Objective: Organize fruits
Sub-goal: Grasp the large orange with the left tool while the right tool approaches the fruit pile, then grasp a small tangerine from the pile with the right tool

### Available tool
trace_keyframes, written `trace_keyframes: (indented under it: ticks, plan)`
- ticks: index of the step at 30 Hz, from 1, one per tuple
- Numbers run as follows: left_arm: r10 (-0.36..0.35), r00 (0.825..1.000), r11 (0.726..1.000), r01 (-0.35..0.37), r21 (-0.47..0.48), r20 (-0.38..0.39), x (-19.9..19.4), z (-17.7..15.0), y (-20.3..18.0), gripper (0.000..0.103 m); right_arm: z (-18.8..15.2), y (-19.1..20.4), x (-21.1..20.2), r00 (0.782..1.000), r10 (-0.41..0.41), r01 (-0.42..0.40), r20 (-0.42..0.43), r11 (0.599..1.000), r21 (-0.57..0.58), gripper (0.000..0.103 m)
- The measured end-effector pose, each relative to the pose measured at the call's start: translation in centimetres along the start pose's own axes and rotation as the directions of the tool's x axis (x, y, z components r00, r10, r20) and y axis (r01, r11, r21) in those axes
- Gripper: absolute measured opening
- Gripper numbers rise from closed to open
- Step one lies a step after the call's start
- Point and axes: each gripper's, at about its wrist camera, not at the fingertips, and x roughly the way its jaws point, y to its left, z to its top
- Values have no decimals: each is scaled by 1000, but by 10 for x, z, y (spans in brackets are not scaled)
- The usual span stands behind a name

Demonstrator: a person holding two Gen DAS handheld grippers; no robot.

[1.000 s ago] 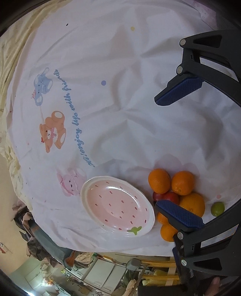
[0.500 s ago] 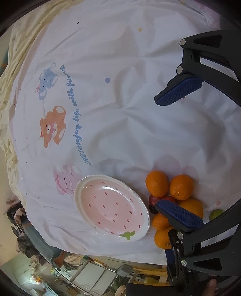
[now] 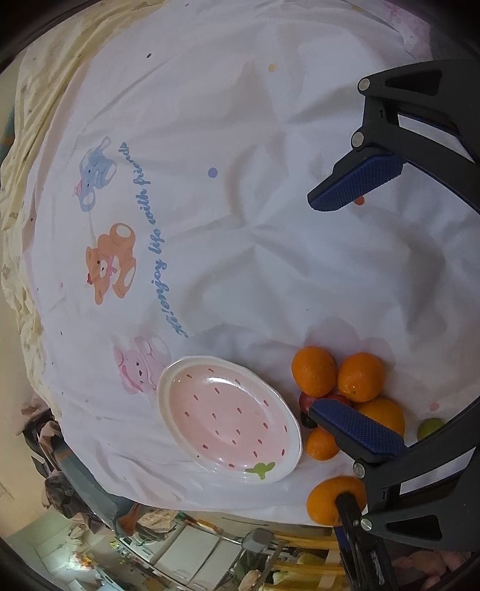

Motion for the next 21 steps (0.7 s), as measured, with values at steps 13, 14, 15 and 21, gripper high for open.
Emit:
trace_keyframes:
  ticks: [13,14,15,21]
  plan:
    - [-56,997,998,57,-36,50,-14,-1,13,50,-24,-8,23,975,142,-105,-168,972,212,78]
    - [-47,997,998,49,-29,60,-15,-1,12,50,-24,-6,27,972,151,-112,-178,971,214,72]
    - [-38,997,999,39,-20,68,-16,-1,11,50,-25,-1,31,969,154,-114,-191,972,206,69]
    - [-12,997,1000,14,-19,75,-16,1,11,50,-24,36,55,965,100,-85,-243,994,72,62]
